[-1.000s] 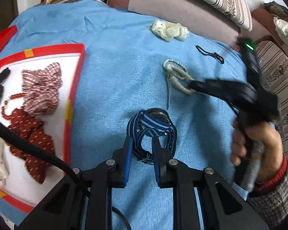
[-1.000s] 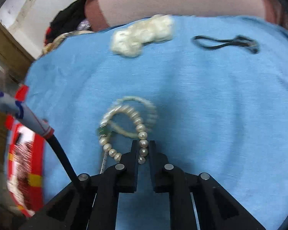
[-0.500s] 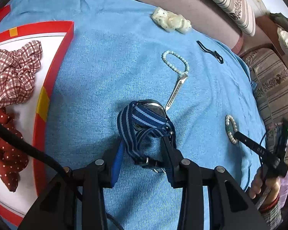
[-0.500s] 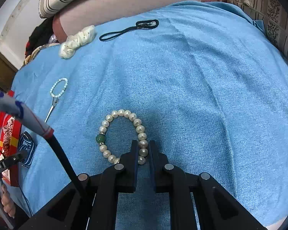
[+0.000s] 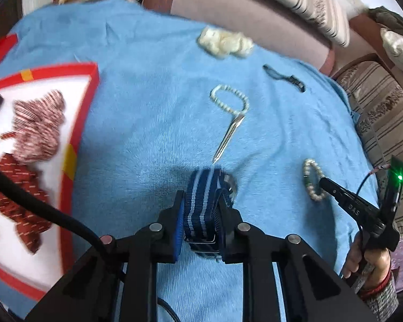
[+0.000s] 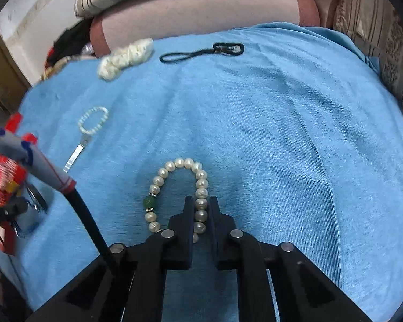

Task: Organize jewelry
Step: 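Lift the watch with left gripper while right grasps the pearl bracelet, then carry watch and pearl bracelet into the white tray and open both grippers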

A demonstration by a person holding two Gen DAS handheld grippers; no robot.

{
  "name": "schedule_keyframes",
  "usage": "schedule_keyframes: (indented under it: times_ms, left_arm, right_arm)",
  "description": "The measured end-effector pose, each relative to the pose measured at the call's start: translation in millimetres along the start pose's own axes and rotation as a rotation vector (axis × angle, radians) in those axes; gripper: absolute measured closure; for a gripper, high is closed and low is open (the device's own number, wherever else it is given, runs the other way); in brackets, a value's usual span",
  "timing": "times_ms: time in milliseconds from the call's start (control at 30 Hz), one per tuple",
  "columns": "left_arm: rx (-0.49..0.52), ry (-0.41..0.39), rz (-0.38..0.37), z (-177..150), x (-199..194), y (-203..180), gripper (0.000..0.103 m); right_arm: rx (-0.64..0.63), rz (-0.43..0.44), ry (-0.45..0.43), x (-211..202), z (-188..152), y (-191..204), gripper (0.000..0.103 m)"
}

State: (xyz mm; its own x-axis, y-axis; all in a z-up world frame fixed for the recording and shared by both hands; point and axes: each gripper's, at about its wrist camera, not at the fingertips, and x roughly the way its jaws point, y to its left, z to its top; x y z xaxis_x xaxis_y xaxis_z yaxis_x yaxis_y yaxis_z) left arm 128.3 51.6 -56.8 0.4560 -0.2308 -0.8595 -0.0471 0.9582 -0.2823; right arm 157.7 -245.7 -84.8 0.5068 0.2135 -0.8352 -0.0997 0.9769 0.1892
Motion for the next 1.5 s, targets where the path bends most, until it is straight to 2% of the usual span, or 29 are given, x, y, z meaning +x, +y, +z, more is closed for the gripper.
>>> schedule_keyframes:
  times_ms: [333,533,800,967,1233,1333,1500]
  left_arm:
    - [-0.004,-0.126,0.044,-14,-68,4,0.084]
    - [-0.050,-0.173,0.055,-20,-99,25,0.084]
    - [-0.149,-0.216,0.106,-17,-133,86,0.084]
    - [-0.200,-0.227,0.174,-14,-148,135,0.084]
    - [-0.277,-0.217,0.199,6,-154,206,0.084]
    - [-0.266,-0.207,0.192,18,-149,215,0.084]
    - [-0.240,-0.183,0.135,47,-130,223,0.084]
  right_arm:
    - [-0.032,0.073,-0.089,-53,3,25,0.092]
    - [-0.092,0.100,-0.111,-71,7,55,0.093]
    - [-0.204,0.159,-0.117,-83,14,111,0.093]
    - [-0.284,0.203,-0.111,-84,21,158,0.092]
    - [-0.389,0.297,-0.082,-73,32,238,0.092]
    - [-0.434,0.322,-0.068,-66,31,269,0.092]
    - [-0.471,0.390,-0.021,-54,23,308,0.092]
